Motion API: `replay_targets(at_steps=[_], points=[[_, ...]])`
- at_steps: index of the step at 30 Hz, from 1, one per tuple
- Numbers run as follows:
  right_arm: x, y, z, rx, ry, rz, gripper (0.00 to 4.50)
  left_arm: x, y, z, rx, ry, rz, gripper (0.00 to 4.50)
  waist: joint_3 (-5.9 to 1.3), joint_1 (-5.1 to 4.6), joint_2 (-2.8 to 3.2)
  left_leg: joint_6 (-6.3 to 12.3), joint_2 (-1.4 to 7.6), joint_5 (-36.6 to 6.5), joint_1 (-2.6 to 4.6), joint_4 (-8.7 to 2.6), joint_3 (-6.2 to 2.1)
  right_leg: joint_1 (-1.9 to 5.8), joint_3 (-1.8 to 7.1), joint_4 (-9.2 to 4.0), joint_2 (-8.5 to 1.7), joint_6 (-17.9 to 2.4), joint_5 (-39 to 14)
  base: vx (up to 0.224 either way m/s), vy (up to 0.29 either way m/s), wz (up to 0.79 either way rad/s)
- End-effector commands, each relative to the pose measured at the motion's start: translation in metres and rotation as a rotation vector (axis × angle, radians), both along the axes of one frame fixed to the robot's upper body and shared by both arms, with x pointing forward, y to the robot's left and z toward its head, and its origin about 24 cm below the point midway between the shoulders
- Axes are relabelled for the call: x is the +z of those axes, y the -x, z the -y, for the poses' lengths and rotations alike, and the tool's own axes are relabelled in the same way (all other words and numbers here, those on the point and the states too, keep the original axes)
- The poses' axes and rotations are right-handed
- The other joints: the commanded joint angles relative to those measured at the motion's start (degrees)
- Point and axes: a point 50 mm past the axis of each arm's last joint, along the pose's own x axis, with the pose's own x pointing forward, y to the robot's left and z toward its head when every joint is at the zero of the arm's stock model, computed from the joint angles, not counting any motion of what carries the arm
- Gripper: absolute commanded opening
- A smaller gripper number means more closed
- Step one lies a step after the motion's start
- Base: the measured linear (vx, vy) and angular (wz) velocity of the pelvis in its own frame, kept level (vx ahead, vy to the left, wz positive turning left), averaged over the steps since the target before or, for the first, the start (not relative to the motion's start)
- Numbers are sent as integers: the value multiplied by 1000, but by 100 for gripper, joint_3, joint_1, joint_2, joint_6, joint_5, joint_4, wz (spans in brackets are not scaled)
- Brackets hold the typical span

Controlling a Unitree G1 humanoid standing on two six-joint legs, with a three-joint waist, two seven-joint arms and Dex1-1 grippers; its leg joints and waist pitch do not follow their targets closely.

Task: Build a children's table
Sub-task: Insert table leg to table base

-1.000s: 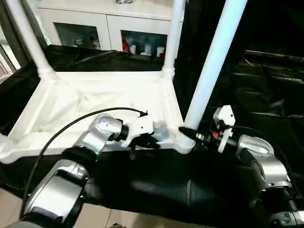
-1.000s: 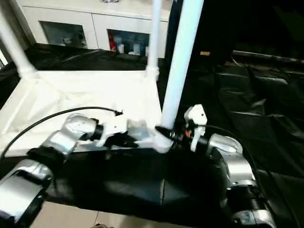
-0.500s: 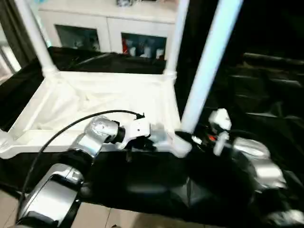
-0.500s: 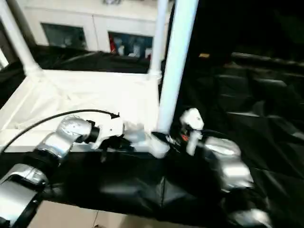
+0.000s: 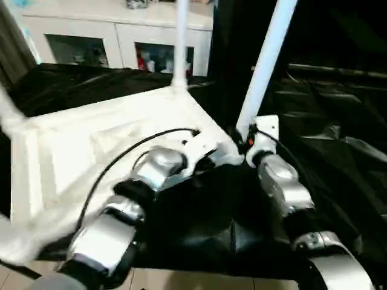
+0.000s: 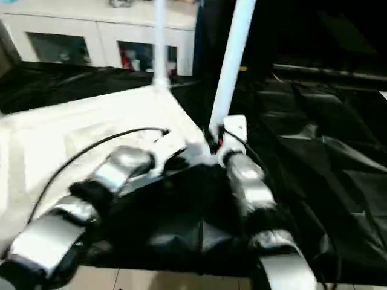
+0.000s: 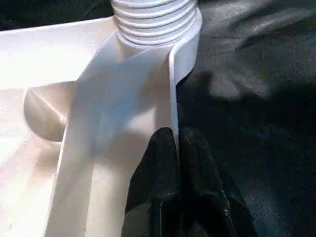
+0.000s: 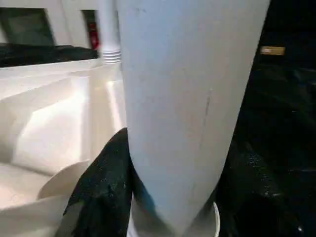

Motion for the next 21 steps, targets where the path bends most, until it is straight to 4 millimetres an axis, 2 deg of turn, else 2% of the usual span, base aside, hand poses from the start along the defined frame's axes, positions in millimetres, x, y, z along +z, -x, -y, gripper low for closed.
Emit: replay_targets(at_steps=[1, 3, 5, 7, 10, 11, 12, 14, 15, 16, 17, 18, 19, 20, 21], points=[[-61, 25, 32, -185, 49, -291, 187, 9, -6, -5, 6, -12, 31, 0, -255, 33, 36, 69, 452, -1268, 96, -445, -231, 72, 276, -384, -535, -1374, 3, 0, 0, 0], [-59, 22, 27, -201, 38, -283, 187, 8, -6, -4, 10, -19, 37, 0, -257, 43, 44, 130, 470, -1166, 95, -445, -234, 77, 270, -378, -540, -1409, 7, 0, 0, 0], [-57, 19, 20, -197, 37, -272, 187, 6, -5, -5, 10, -25, 30, 0, -242, 31, 47, 103, 482, -1235, 101, -466, -235, 71, 260, -389, -522, -1428, -121, 0, 0, 0], [-56, 18, 16, -192, 31, -262, 187, 5, -4, -6, 8, -28, 27, 0, -230, 17, 45, 4, 490, -1501, 119, -491, -238, 58, 263, -413, -507, -1388, -460, 0, 0, 0], [-49, 14, 11, -154, -9, -227, 187, 5, -4, -8, 11, -26, 27, 0, -223, 7, 59, -97, 498, -1705, 134, -514, -244, 36, 273, -431, -501, -1326, -673, 0, 0, 0], [-47, 13, 9, -136, -25, -212, 222, 5, -4, -8, 10, -26, 28, 0, -224, 5, 57, -110, 496, -1717, 132, -511, -241, 33, 278, -430, -504, -1324, -629, 0, 0, 0], [-43, 11, 8, -124, -40, -194, 222, 6, -5, -8, 11, -25, 30, 0, -224, 7, 55, -106, 495, -1710, 130, -511, -240, 36, 280, -430, -505, -1324, -608, 0, 0, 0], [-36, 7, 7, -100, -56, -161, 259, 7, -5, -9, 9, -24, 37, 0, -225, 9, 52, -71, 492, -1680, 120, -507, -236, 43, 282, -427, -510, -1334, -557, 0, 0, 0], [-34, 6, 6, -90, -57, -148, 262, 7, -6, -9, 7, -23, 40, 0, -225, 10, 49, -46, 490, -1629, 116, -501, -231, 45, 285, -424, -514, -1357, -502, 0, 0, 0], [-22, 1, 6, -53, -72, -101, 266, 9, -6, -10, 4, -22, 47, 0, -226, 16, 50, -24, 487, -1592, 125, -492, -224, 44, 285, -429, -514, -1405, -503, 0, 0, 0], [-22, 1, 6, -53, -72, -101, 276, 9, -6, -10, 4, -22, 47, 0, -232, 26, 42, 10, 482, -1554, 117, -477, -217, 58, 286, -429, -520, -1422, -465, 0, 0, 0], [-17, -1, 6, -37, -81, -79, 289, 10, -7, -11, 2, -22, 49, 0, -275, 53, 27, 105, 492, -1200, 93, -445, -217, 96, 286, -360, -528, -1439, -17, 0, 0, 0], [-10, -3, 6, 0, -87, -45, 301, 11, -7, -12, -2, -19, 52, 0, -290, 60, 34, 295, 469, -772, 62, -398, -204, 114, 277, -290, -512, -1487, 573, 0, 0, 0], [-7, -3, 6, 18, -89, -29, 307, 11, -7, -12, -5, -17, 53, 0, -309, 74, 40, 396, 464, -570, 64, -370, -197, 116, 270, -259, -513, -1515, 863, 0, 0, 0], [-1, -3, 6, 62, -98, -4, 312, 12, -7, -13, -9, -12, 55, 0, -322, 86, 45, 594, 465, -286, 55, -336, -187, 106, 257, -216, -508, -1584, 1322, 0, 0, 0]])
